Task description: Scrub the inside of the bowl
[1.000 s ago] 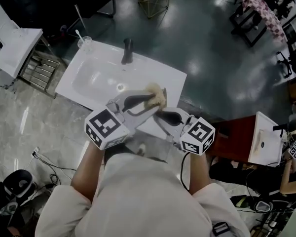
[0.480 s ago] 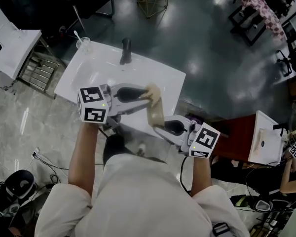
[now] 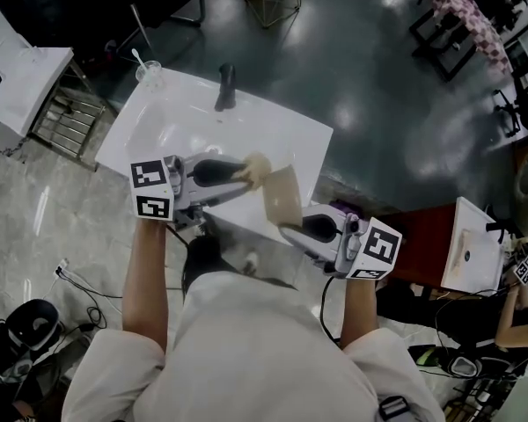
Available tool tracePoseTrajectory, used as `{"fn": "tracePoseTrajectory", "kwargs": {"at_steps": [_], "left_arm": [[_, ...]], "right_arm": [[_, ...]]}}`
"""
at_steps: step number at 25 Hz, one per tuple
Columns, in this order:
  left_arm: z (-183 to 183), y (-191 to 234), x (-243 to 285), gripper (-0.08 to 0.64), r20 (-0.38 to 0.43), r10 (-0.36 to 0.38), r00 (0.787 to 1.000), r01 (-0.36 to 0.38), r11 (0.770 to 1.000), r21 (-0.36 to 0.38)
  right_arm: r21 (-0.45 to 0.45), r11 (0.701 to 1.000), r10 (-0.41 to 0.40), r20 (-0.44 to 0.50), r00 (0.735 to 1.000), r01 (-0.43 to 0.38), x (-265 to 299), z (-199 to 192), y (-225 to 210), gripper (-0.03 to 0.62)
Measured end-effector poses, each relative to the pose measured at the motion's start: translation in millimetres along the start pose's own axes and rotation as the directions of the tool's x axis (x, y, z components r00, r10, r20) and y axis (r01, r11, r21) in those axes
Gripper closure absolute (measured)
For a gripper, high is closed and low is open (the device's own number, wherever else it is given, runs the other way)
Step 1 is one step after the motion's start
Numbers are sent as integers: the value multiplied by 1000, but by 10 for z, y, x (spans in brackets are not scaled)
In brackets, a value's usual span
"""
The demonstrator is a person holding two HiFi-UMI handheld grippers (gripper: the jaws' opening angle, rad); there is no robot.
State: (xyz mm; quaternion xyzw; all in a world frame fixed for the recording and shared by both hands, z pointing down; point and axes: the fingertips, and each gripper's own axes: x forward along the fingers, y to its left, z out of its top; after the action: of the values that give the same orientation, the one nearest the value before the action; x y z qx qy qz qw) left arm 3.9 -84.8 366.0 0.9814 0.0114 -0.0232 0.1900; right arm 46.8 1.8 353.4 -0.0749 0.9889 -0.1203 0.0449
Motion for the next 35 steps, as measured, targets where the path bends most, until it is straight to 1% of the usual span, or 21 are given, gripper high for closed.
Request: {"fn": "tracePoseTrajectory", "kwargs": {"at_steps": [4,7,9,12,17,21,24,28,32,35], "left_arm": [[-100,-80,10,451,20,-36,999,36,999,1],[-163,-194,77,451,40,-79,996,79,997,-3],[-200,-277,129,451,44,-103,994,103,995,3],[-252,-374,184,451,34,-132,991,131,991,6],[-289,-511,188,453,10,-157,988,156,987,23],[-192,-610,77,453,32,-173,984,171,983,62],[-41,-645,3,454,58,-178,982,172,980,99],[97,-661,-23,454,64,-188,980,178,974,140],[185,-657,-3,462,80,-199,977,185,970,159],[219,-622,36,469,86,-193,977,177,970,167]], "right_arm": [[8,1000,21,115,993,-22,-18,252,-19,578],[22,1000,-15,167,986,11,-44,378,-131,580],[34,998,-54,171,984,49,-38,403,-237,580],[50,993,-112,147,983,106,10,364,-387,580],[40,981,-195,107,975,191,33,208,-550,580],[44,965,-259,45,965,257,5,1,-670,580],[67,964,-259,23,966,257,-10,-107,-690,580],[78,969,-236,-13,972,236,24,-237,-645,580],[59,975,-210,-61,976,214,67,-318,-584,579],[59,974,-214,-75,974,219,48,-329,-608,580]]}}
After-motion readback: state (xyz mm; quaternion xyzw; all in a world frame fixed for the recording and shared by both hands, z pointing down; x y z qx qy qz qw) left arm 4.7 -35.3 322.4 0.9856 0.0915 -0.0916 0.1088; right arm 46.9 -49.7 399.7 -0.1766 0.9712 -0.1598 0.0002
